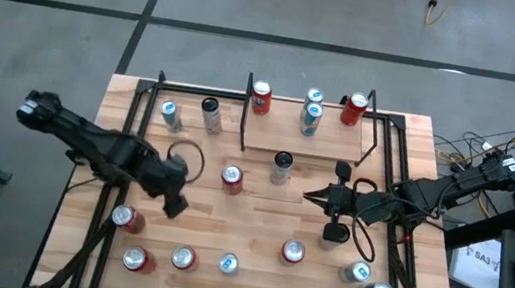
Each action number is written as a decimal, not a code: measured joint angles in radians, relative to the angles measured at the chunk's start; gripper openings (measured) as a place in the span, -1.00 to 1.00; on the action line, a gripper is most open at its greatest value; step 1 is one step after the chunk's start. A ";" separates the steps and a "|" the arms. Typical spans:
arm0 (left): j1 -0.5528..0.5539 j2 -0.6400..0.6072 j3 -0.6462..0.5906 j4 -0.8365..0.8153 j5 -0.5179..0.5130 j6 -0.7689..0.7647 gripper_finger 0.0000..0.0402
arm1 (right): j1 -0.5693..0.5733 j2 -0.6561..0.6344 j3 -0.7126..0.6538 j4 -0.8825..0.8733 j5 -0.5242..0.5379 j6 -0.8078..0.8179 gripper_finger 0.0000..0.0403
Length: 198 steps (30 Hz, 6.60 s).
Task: Place canned beverage on shelf
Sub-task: Put the red soda can on the shelf
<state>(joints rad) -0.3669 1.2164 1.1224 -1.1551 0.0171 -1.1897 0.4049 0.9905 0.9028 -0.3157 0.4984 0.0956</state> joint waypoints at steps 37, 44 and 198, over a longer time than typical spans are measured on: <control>-0.573 0.087 0.005 -0.362 -0.033 -0.978 0.80 | 0.000 0.000 -0.005 -0.001 -0.008 -0.016 -0.94; -0.573 0.091 -0.030 -0.339 -0.033 -0.999 0.80 | 0.000 0.000 -0.005 -0.001 -0.008 -0.021 -0.94; 0.077 0.466 0.717 0.244 -0.326 1.779 0.81 | -0.077 0.378 0.333 -0.114 0.028 0.039 0.44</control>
<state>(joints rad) -0.2903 1.6827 1.8397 -0.9116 -0.3092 0.5891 0.3278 1.3690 1.2361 -0.4299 0.5259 0.1343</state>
